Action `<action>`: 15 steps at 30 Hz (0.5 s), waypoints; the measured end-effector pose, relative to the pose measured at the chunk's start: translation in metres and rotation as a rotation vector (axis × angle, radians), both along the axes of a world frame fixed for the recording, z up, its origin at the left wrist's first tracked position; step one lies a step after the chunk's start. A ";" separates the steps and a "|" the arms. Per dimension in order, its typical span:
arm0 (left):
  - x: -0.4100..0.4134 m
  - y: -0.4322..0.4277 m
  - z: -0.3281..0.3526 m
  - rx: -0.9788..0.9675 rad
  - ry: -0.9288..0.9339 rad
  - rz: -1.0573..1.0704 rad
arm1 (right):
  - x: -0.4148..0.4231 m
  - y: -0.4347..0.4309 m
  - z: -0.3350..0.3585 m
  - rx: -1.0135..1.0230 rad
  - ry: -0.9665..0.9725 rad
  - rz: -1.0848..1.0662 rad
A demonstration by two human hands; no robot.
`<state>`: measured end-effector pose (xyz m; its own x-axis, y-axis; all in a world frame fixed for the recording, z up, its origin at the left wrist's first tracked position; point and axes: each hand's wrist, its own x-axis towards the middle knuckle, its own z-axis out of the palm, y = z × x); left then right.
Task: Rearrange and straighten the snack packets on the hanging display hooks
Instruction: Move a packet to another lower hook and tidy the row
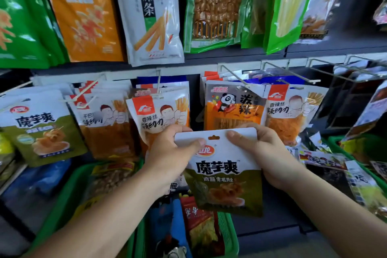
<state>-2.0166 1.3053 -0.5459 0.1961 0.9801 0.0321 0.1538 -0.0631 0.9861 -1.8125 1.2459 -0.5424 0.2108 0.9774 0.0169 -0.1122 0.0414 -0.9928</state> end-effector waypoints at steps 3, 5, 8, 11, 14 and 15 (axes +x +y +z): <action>-0.026 -0.001 0.003 0.026 -0.031 0.001 | -0.025 0.001 0.002 0.077 -0.066 -0.026; -0.049 0.000 0.005 0.055 -0.057 0.029 | -0.045 0.004 0.006 0.118 -0.101 -0.015; -0.092 0.004 0.000 0.070 0.012 0.078 | -0.082 0.013 0.015 0.129 -0.070 0.009; -0.139 0.007 -0.012 0.008 0.023 0.137 | -0.128 0.027 0.024 0.124 -0.096 0.123; -0.183 0.014 -0.016 0.042 0.030 0.265 | -0.174 0.045 0.033 0.111 -0.150 0.223; -0.197 0.018 -0.017 0.070 0.050 0.309 | -0.188 0.052 0.036 0.114 -0.182 0.241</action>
<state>-2.2133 1.3234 -0.5628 -0.1074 0.9892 0.0996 0.2245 -0.0735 0.9717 -2.0000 1.2984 -0.5067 -0.0430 0.9885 0.1453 0.0463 0.1472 -0.9880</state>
